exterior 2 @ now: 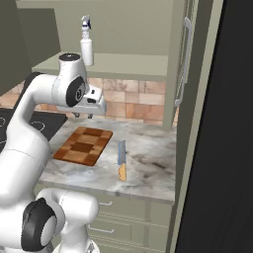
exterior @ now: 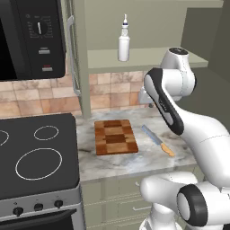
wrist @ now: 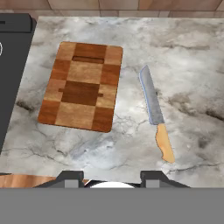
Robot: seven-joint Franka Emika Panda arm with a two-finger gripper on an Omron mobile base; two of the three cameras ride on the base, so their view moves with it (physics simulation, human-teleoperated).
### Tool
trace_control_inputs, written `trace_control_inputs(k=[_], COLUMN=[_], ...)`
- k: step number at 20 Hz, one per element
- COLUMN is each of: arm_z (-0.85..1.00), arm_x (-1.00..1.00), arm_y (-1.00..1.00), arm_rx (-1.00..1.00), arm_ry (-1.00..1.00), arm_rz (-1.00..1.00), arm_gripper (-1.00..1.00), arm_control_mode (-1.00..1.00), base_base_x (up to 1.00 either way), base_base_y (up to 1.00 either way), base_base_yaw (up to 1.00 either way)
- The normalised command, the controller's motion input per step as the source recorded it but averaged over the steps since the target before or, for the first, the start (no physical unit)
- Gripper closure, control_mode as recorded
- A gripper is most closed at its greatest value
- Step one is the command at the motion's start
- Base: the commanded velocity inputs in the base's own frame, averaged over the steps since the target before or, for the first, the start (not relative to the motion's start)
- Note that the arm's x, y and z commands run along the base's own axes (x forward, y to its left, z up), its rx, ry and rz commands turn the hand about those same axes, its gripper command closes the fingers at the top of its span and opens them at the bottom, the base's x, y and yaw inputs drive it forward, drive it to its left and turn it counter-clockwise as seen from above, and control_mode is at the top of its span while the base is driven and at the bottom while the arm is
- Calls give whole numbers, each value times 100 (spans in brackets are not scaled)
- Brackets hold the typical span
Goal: Move the cutting board and knife to the sink. Then move spray from the cabinet to the counter.
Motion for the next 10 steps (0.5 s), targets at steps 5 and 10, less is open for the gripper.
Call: trace_control_inputs(k=[5, 10], arm_z=[-7, -36], arm_x=[-2, 8], arm_y=[0, 0], arm_rx=[0, 0], arm_ry=[0, 0], arm_rz=[0, 0], arm_gripper=[-100, -100], arm_control_mode=[-100, -100], base_base_x=[0, 0], base_base_y=[0, 0], base_base_yaw=[0, 0])
